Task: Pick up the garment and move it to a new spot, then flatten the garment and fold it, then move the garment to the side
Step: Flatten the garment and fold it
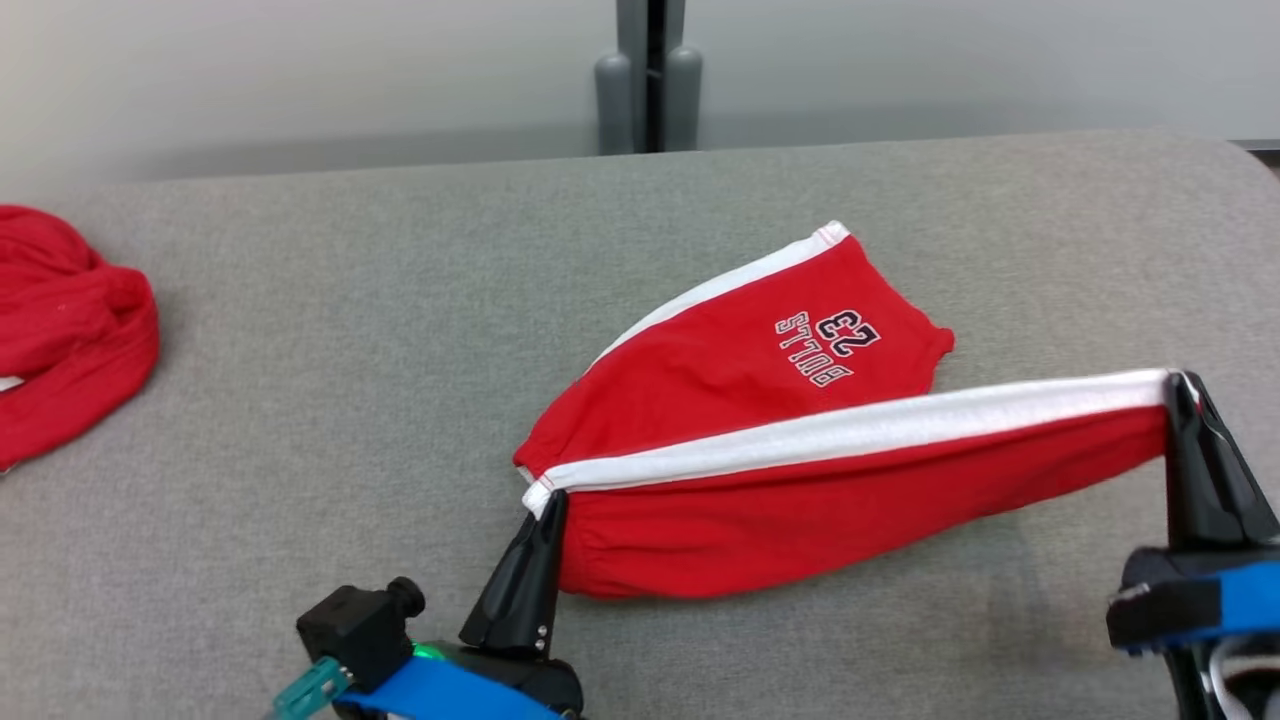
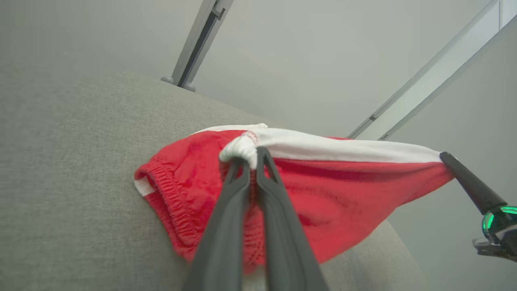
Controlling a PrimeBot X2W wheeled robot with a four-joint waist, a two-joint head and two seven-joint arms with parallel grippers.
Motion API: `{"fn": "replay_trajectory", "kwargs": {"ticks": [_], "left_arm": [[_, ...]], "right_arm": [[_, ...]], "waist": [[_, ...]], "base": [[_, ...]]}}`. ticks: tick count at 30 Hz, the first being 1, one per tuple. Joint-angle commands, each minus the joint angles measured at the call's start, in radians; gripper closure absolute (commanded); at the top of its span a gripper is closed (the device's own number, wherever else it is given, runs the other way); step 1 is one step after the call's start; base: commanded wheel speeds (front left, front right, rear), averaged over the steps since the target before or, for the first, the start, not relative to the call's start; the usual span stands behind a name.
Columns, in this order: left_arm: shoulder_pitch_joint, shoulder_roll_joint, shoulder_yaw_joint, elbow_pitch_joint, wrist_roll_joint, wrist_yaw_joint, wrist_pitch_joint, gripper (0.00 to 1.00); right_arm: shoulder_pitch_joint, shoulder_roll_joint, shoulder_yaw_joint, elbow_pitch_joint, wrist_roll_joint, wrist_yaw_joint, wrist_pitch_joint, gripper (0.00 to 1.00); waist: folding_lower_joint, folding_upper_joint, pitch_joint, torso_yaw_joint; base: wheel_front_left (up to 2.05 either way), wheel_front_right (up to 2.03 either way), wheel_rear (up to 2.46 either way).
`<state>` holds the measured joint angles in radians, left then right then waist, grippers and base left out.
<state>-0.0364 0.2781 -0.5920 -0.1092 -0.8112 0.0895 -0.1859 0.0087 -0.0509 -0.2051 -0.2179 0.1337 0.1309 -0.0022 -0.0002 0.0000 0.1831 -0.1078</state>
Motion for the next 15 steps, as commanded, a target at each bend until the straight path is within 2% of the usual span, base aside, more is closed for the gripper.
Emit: {"fn": "replay_trajectory", "kwargs": {"ticks": [1,2,4,5,12,15], "left_arm": [[-0.016,-0.015,0.0,0.015,-0.005,0.008,0.002,1.0],[-0.027,-0.024,-0.005,0.03,-0.003,0.009,0.005,1.0],[-0.093,-0.073,0.004,0.108,-0.023,0.004,0.005,1.0],[-0.093,-0.073,0.004,0.108,-0.023,0.004,0.005,1.0],[-0.242,-0.145,0.05,0.274,-0.069,0.012,0.023,1.0],[-0.288,-0.174,0.048,0.326,-0.089,0.003,0.03,1.0]], "right_arm": [[-0.043,0.0,-0.001,0.022,-0.021,0.0,0.011,1.0],[-0.071,0.0,0.001,0.046,-0.029,0.0,0.017,1.0],[-0.234,-0.033,0.022,0.206,-0.062,0.0,0.045,1.0],[-0.234,-0.033,0.022,0.206,-0.062,0.0,0.045,1.0],[-0.554,-0.123,0.122,0.554,-0.082,0.0,0.079,1.0],[-0.666,-0.153,0.149,0.688,-0.097,0.0,0.074,1.0]], "waist": [[0.0002,0.0,0.025,0.024],[0.0002,0.0,0.037,0.033],[0.0002,0.0,0.096,0.068],[0.0002,0.0,0.096,0.068],[0.0002,0.0,0.189,0.12],[0.0002,0.0,0.216,0.146]], "base": [[0.0,0.0,0.0],[0.0,0.0,0.0],[0.0,0.0,0.0],[0.0,0.0,0.0],[0.0,0.0,0.0],[0.0,0.0,0.0]]}}
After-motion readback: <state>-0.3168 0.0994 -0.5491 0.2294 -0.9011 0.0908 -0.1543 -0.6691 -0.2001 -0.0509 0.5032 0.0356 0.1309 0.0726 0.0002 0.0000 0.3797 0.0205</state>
